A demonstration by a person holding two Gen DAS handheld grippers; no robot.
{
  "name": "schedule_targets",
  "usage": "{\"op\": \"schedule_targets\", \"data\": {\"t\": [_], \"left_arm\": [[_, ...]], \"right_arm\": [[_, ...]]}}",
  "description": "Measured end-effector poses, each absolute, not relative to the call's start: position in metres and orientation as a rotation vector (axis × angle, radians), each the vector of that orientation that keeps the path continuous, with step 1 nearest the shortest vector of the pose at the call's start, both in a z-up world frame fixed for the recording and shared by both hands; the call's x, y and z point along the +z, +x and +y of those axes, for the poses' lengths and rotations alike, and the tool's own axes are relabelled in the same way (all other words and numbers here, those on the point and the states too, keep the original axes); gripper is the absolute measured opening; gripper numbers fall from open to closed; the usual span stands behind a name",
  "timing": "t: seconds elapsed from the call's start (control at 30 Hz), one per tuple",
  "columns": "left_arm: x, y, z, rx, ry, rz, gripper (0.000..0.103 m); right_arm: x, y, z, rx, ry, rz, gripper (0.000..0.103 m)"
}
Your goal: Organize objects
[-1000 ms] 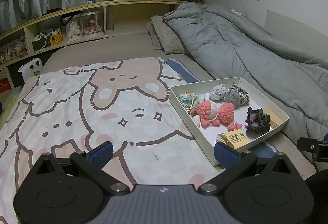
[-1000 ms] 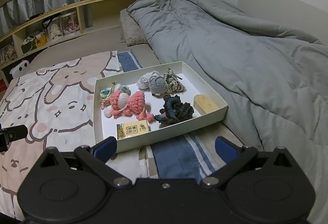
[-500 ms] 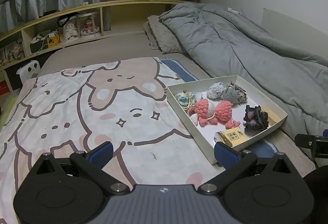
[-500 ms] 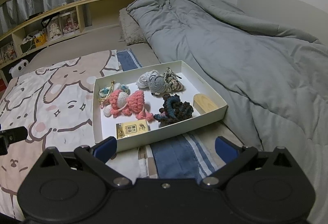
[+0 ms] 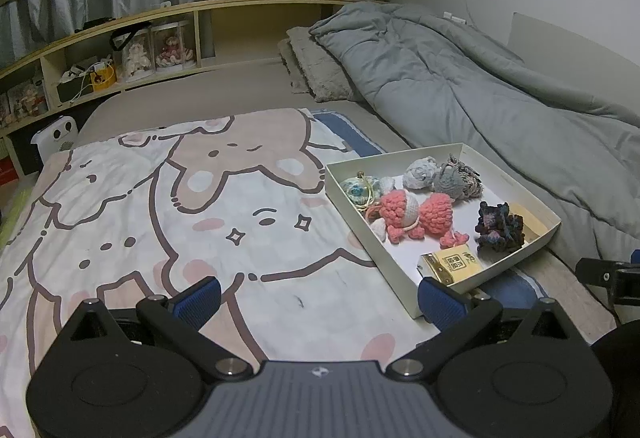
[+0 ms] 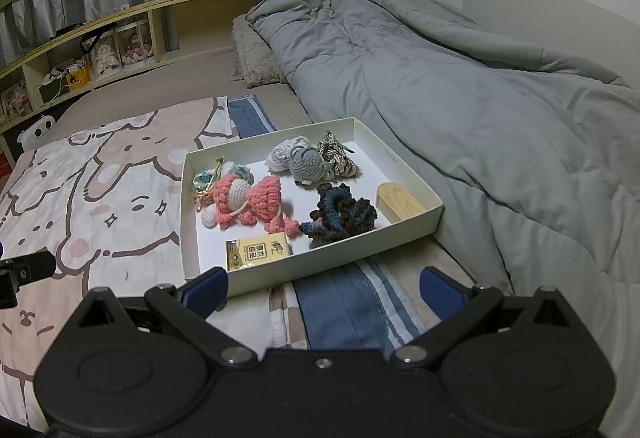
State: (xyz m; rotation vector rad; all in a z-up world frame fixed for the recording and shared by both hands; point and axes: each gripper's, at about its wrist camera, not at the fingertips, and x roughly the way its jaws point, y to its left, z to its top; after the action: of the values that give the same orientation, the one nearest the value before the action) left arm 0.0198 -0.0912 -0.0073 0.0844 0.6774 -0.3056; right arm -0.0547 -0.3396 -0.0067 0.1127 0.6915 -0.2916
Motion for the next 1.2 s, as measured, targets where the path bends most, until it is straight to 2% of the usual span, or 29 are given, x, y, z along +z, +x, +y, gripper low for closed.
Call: {"op": "schedule_targets", "data": {"t": [1.2], "left_arm": [[-0.0071, 0.0191, -0.0926, -0.310, 0.076, 0.680, 0.103]], "right_arm": [[-0.0073, -0.0548, -0.3408, -0.293, 0.115, 0.694, 0.103]]}}
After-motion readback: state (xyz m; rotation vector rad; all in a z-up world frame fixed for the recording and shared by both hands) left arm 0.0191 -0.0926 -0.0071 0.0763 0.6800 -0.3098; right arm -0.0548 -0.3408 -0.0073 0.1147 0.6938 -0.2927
